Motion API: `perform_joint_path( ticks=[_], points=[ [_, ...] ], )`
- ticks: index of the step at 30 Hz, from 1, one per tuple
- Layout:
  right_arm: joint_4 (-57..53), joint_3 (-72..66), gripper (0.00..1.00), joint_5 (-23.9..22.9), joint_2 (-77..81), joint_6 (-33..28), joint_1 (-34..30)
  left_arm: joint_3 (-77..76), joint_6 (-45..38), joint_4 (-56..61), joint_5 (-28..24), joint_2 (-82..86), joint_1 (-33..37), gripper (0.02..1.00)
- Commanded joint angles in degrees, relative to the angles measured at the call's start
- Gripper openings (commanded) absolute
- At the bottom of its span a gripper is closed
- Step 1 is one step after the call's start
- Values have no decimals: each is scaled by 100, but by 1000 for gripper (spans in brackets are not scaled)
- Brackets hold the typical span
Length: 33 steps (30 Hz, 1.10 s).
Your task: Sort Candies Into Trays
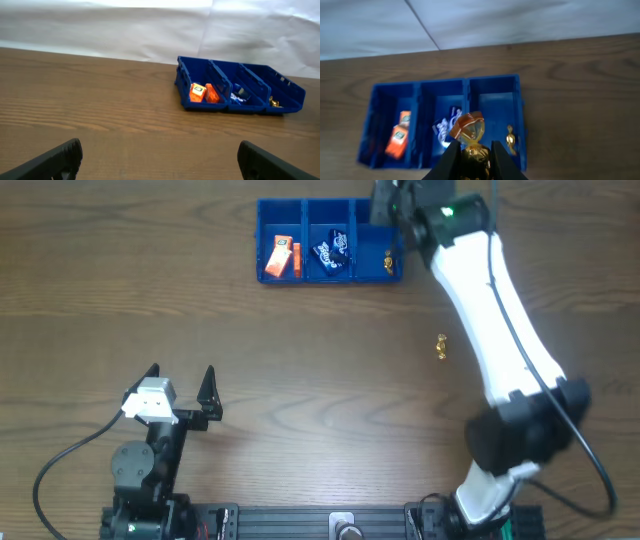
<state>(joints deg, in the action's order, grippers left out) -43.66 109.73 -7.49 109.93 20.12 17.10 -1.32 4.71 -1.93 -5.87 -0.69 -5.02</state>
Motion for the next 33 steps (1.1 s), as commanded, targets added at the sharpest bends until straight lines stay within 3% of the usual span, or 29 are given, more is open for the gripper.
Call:
perform_joint_path(
  ticks=[1, 10, 13, 15, 16, 26, 33],
  points=[
    [61, 144, 117, -149, 881, -70, 44, 101, 59, -205, -103, 22, 13, 998],
    [44, 144, 209, -149, 1064, -72, 85, 101, 59, -208, -103, 22, 13, 998],
    [50, 144, 318, -149, 1064, -74, 96, 101, 59, -208, -103, 20, 13, 998],
    [74, 144, 630, -151, 1064, -96, 94, 101, 59, -208, -103, 20, 13, 998],
    [74, 144, 702, -153, 1062, -118, 94, 101, 59, -208, -103, 22, 13, 998],
    [-798, -28, 796, -599, 417, -398, -22, 101, 59, -208, -103, 20, 13, 996],
    [-704, -1961, 807, -356, -960, -417, -446, 101, 59, -208, -103, 22, 13, 998]
  ],
)
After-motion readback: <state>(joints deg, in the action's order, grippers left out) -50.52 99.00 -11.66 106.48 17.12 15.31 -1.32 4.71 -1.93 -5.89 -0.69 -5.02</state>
